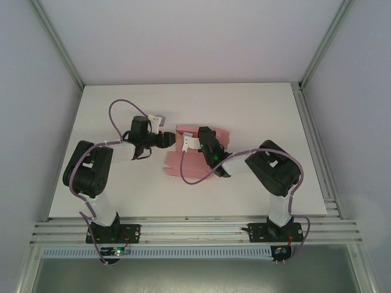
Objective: Assemble paper box
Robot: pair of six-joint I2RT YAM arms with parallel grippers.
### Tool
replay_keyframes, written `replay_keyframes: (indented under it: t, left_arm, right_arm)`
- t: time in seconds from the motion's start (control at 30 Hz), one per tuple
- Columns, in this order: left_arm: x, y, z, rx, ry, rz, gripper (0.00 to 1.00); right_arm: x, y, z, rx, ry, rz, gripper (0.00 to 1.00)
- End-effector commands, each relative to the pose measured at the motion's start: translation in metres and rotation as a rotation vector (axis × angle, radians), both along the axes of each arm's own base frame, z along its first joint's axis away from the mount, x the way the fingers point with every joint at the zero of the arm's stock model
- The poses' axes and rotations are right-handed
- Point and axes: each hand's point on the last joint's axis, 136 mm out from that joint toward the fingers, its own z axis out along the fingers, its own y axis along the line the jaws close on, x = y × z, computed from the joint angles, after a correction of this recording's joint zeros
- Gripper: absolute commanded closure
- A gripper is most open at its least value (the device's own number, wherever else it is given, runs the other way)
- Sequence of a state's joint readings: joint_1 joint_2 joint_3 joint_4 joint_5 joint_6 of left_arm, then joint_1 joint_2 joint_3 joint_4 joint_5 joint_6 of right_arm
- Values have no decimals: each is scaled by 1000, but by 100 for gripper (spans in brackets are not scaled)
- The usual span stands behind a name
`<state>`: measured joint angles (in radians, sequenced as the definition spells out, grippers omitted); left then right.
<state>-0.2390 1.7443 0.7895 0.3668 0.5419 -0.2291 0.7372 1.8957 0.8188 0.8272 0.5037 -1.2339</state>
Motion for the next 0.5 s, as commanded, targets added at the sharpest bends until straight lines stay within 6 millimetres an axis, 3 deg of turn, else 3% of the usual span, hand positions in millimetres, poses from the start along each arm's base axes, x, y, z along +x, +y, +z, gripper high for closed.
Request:
replay_keyframes:
  t: [0.0,0.47]
  left_arm:
    - [-23,-9,-5,26,-4,-73,40]
    - [-12,-30,23,-34,-69,-152,41]
  right_arm:
    - [-10,-2,-7,-7,35,7,94]
    - [-21,4,-14,-20,106,52,94]
